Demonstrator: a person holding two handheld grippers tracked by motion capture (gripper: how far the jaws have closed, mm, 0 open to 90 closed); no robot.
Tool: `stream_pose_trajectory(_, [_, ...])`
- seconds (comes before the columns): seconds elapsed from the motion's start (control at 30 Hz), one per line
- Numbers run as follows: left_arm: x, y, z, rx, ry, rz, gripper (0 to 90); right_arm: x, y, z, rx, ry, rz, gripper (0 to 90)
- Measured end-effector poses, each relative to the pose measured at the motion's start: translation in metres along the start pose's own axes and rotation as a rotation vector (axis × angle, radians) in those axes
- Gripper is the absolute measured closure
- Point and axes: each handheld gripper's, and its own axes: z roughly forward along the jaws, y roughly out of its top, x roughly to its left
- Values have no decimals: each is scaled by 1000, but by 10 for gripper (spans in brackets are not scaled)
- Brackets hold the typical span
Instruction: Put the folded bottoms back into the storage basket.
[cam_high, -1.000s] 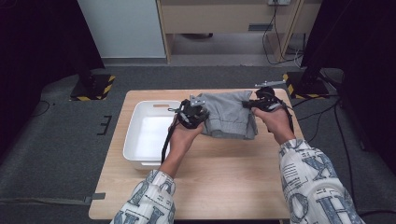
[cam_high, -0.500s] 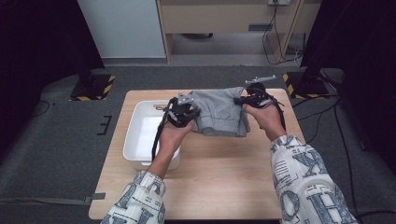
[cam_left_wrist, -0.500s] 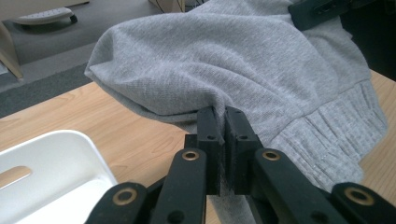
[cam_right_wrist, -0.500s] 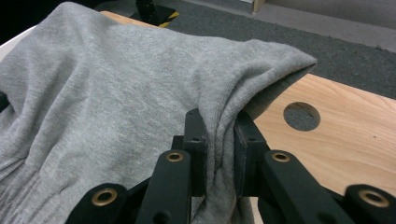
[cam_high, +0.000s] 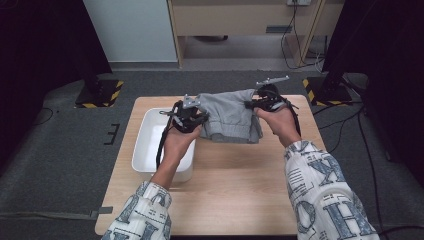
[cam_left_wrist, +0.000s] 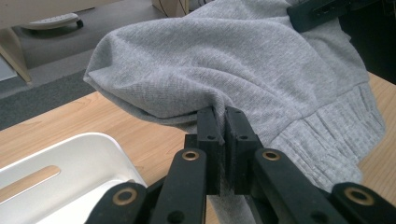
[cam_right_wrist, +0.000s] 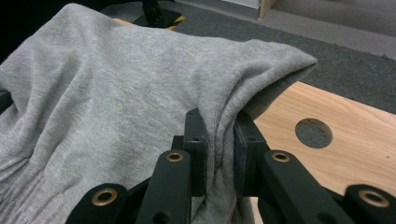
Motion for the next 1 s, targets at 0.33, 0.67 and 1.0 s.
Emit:
stream_pose_trajectory(0.33, [8,-2,-13,-12,1,-3,856,13,9,-1,-5,6,-13,786])
stream_pose_trajectory(0.67, [23,0,-28,-27,11,-1,857,28,23,4,-12,14,-28,786])
stream_pose_trajectory(1.0, [38,-7,-42,-33,27,-9,857,45,31,18,-8,31,-33,785])
